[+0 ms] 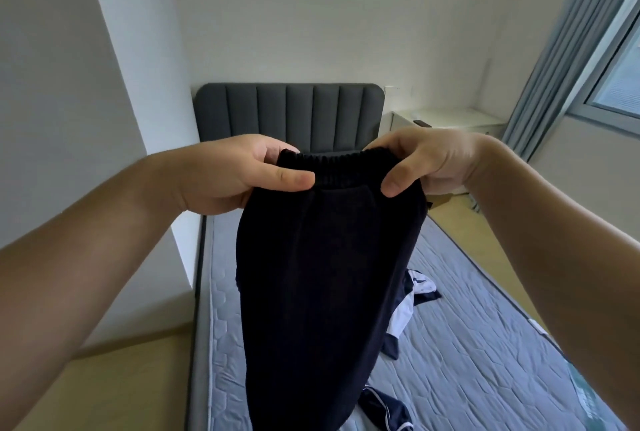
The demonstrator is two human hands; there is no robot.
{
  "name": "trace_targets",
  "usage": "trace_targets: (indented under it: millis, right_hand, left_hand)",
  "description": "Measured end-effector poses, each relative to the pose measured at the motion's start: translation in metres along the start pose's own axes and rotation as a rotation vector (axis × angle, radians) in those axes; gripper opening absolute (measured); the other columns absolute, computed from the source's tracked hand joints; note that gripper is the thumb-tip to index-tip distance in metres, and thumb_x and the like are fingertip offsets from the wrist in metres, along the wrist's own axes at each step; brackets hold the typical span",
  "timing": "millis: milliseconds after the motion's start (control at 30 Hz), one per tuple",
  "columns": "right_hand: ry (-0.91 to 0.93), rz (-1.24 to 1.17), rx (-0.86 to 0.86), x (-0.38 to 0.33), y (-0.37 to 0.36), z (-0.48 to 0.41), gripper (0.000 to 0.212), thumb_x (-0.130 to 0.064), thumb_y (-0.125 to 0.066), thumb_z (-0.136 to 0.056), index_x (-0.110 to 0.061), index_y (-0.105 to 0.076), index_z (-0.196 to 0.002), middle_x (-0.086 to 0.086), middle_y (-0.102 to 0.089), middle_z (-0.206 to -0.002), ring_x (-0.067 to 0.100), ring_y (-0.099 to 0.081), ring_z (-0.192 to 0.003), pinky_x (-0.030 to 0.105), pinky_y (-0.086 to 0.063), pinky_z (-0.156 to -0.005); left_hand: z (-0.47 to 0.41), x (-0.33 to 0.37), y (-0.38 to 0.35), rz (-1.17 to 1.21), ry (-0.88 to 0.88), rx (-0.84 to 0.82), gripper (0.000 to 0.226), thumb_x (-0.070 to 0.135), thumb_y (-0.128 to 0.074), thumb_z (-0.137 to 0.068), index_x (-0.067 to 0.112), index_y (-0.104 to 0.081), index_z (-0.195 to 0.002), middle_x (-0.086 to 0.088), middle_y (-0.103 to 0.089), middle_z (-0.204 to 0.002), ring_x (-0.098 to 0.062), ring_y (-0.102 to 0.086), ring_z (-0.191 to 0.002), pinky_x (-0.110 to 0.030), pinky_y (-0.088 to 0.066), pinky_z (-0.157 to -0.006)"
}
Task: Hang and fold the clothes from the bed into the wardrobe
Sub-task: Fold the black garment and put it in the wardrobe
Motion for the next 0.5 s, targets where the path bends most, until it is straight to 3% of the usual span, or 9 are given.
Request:
trace_targets:
  millis: [167,267,333,400,433,500]
  right_hand:
    - [-0.038,-0.081,-0.176,0.006,0.007,-0.034,0.029,0.002,-0.064,-0.078,0.003,-0.066,-0.107,0.02,-0.072,-0.102,0.033,-0.072,-0.093,0.039,-0.059,-0.079]
    - [-0.167,-0.005,-0.111,0.024,0.023,-0.072,0.029,0.001,-0.069,-0.081,-0.002,-0.068,-0.11,0.017,-0.072,-0.11,0.032,-0.07,-0.103,0.037,-0.058,-0.084]
    - [-0.271,0.212,0.051,0.038,0.037,-0.104,0.028,-0.008,-0.076,-0.082,-0.011,-0.068,-0.108,0.01,-0.074,-0.108,0.028,-0.071,-0.101,0.032,-0.059,-0.079]
    - [-0.341,0.619,0.224,0.048,0.05,-0.139,0.023,-0.027,-0.08,-0.081,-0.02,-0.066,-0.097,0.002,-0.072,-0.095,0.022,-0.073,-0.088,0.024,-0.058,-0.063]
    - [-0.369,0.843,0.286,0.052,0.057,-0.156,0.025,-0.037,-0.078,-0.083,-0.021,-0.061,-0.094,-0.001,-0.067,-0.089,0.021,-0.071,-0.085,0.025,-0.053,-0.057]
    - [-0.384,1.227,0.425,0.056,0.072,-0.189,0.028,-0.048,-0.068,-0.087,-0.025,-0.056,-0.098,-0.005,-0.057,-0.088,0.023,-0.062,-0.087,0.031,-0.044,-0.061]
  left_hand:
    - [-0.004,-0.024,0.02,0.153,0.096,-0.151,0.068,0.032,-0.078,-0.082,-0.019,-0.048,-0.115,-0.023,-0.057,-0.107,-0.037,-0.062,-0.096,-0.036,-0.058,-0.083]
    - [-0.016,-0.06,0.048,0.129,0.209,-0.143,0.049,0.025,-0.075,-0.087,-0.009,-0.057,-0.119,-0.021,-0.065,-0.112,-0.031,-0.067,-0.104,-0.033,-0.059,-0.084]
    - [-0.03,-0.087,0.072,-0.012,0.309,-0.014,0.03,0.023,-0.08,-0.081,0.005,-0.066,-0.101,-0.011,-0.07,-0.101,-0.022,-0.07,-0.096,-0.028,-0.057,-0.079]
    - [-0.05,-0.113,0.096,-0.29,0.386,0.187,0.026,0.023,-0.083,-0.078,0.013,-0.062,-0.088,-0.003,-0.067,-0.09,-0.016,-0.067,-0.083,-0.023,-0.054,-0.067]
    - [-0.061,-0.123,0.109,-0.474,0.408,0.284,0.027,0.025,-0.084,-0.079,0.017,-0.059,-0.086,-0.001,-0.064,-0.089,-0.016,-0.063,-0.081,-0.024,-0.05,-0.063]
    - [-0.082,-0.135,0.133,-0.823,0.41,0.465,0.029,0.033,-0.08,-0.081,0.025,-0.053,-0.086,0.0,-0.059,-0.093,-0.019,-0.056,-0.084,-0.028,-0.042,-0.065]
Point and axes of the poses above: each hand's wrist, its own z-axis away from the middle knuckle, its own y-axis out of the back of the hand, x = y × z, the point moved 3 cm from there along -z, towards the middle knuckle
